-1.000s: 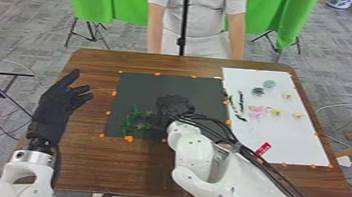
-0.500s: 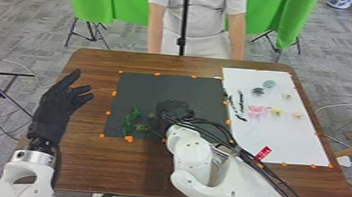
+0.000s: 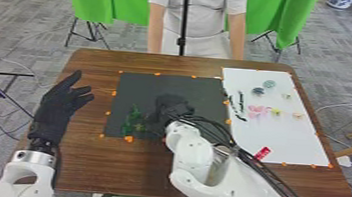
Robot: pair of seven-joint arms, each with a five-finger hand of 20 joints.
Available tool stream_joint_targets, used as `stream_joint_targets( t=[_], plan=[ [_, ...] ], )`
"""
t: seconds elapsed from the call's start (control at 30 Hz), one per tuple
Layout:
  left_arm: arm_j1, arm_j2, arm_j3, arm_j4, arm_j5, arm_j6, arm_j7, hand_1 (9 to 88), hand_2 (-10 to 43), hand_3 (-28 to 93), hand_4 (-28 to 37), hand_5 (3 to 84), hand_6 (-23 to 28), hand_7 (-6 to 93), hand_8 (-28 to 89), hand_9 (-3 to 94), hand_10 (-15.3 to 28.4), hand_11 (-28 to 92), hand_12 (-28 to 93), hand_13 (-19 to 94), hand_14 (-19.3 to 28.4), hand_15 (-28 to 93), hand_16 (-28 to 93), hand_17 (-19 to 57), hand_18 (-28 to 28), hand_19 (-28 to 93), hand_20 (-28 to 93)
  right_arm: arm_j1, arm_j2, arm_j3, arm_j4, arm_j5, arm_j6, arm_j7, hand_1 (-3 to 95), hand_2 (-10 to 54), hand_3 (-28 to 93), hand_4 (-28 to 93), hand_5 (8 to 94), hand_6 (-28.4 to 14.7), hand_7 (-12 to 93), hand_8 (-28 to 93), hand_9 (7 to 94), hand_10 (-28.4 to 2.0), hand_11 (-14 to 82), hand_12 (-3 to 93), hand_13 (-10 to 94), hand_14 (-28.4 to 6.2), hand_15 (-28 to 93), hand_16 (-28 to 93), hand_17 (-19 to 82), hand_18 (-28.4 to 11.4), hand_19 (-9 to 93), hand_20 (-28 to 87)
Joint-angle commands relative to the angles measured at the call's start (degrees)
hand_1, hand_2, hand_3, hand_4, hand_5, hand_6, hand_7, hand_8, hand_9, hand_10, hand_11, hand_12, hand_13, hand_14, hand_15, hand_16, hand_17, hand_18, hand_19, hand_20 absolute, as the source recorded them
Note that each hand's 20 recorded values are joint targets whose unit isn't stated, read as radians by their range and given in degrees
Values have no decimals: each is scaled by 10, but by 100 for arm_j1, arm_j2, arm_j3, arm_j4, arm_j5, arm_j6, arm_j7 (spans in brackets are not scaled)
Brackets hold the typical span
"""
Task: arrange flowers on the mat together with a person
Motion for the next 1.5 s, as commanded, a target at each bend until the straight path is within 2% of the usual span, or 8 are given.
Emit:
stream_joint_targets(
  t=[0.03, 0.27, 0.4, 0.6, 0.73, 0.93, 1.23, 1.5],
  plan=[
    [77, -48, 0, 26, -1, 5, 77, 241, 33, 791, -269, 319, 50, 90, -77, 332, 185, 271, 104, 217, 243, 534, -94, -80, 229, 454, 120, -436, 485, 1020, -985, 1177, 798, -473, 316, 13, 618, -192, 883, -17, 146, -108, 924, -136, 341, 195, 830, -127, 646, 206, 341, -259, 907, -58],
    [126, -51, -15, 42, -5, 28, 241, 226, 31, 785, -280, 318, 44, 89, -79, 332, 185, 269, 105, 218, 243, 533, -94, -80, 228, 451, 121, -1700, 756, 3374, -1589, 5208, 977, -1907, 241, 58, 688, -215, 667, -32, 146, -111, 701, -182, 239, 157, 582, -191, 558, 118, 148, -269, 643, 89],
    [163, 35, 95, 72, -67, 138, 525, 217, 29, 783, -282, 317, 37, 89, -79, 330, 183, 266, 105, 218, 242, 533, -93, -80, 228, 449, 121, -2235, 816, 4359, -1537, 7150, 743, -2647, 214, 63, 726, -231, 578, -28, 145, -114, 588, -183, 208, 145, 461, -212, 522, 90, 85, -264, 571, 106],
    [87, 70, 204, 117, -67, 143, 647, 212, 28, 782, -282, 316, 32, 84, -80, 315, 171, 247, 104, 217, 241, 524, -92, -82, 226, 441, 121, -3130, 1044, 5306, -1427, 8636, 396, -3959, 190, 61, 773, -259, 492, -8, 145, -117, 466, -159, 148, 146, 323, -201, 390, 101, 17, -232, 449, 140],
    [0, 26, 299, 161, -31, 111, 633, 210, 27, 781, -283, 310, 22, 81, -80, 298, 153, 210, 103, 211, 233, 507, -88, -87, 222, 431, 124, -3971, 1197, 5802, -1588, 8723, 791, -4600, 181, 60, 790, -272, 477, 1, 147, -119, 458, -156, 135, 145, 315, -193, 348, 112, 23, -223, 421, 150],
    [166, -117, 211, 161, -64, 83, 621, 209, 26, 782, -283, 311, 23, 85, -79, 313, 162, 219, 117, 211, 230, 497, -78, -87, 219, 424, 129, -4881, 1070, 6061, -1663, 8682, 1610, -5221, 166, 64, 803, -281, 473, 10, 151, -123, 455, -147, 128, 145, 306, -185, 313, 128, 24, -212, 397, 161],
    [181, -295, 152, 173, 8, -123, 485, 210, 24, 786, -283, 320, 29, 86, -79, 330, 172, 247, 115, 228, 242, 524, -81, -78, 228, 445, 141, -5054, 687, 6072, -1468, 8698, 1438, -5459, 154, 69, 806, -282, 444, 25, 153, -127, 439, -141, 121, 145, 301, -185, 310, 144, 25, -208, 388, 175],
    [208, -328, 119, 164, 17, -131, 465, 209, 24, 786, -283, 321, 30, 85, -79, 330, 172, 248, 112, 228, 242, 526, -85, -78, 230, 449, 143, -5027, 651, 6205, -1465, 8529, 1252, -5437, 150, 68, 809, -283, 444, 29, 154, -128, 442, -139, 122, 146, 298, -185, 309, 148, 24, -206, 383, 180]
  ],
)
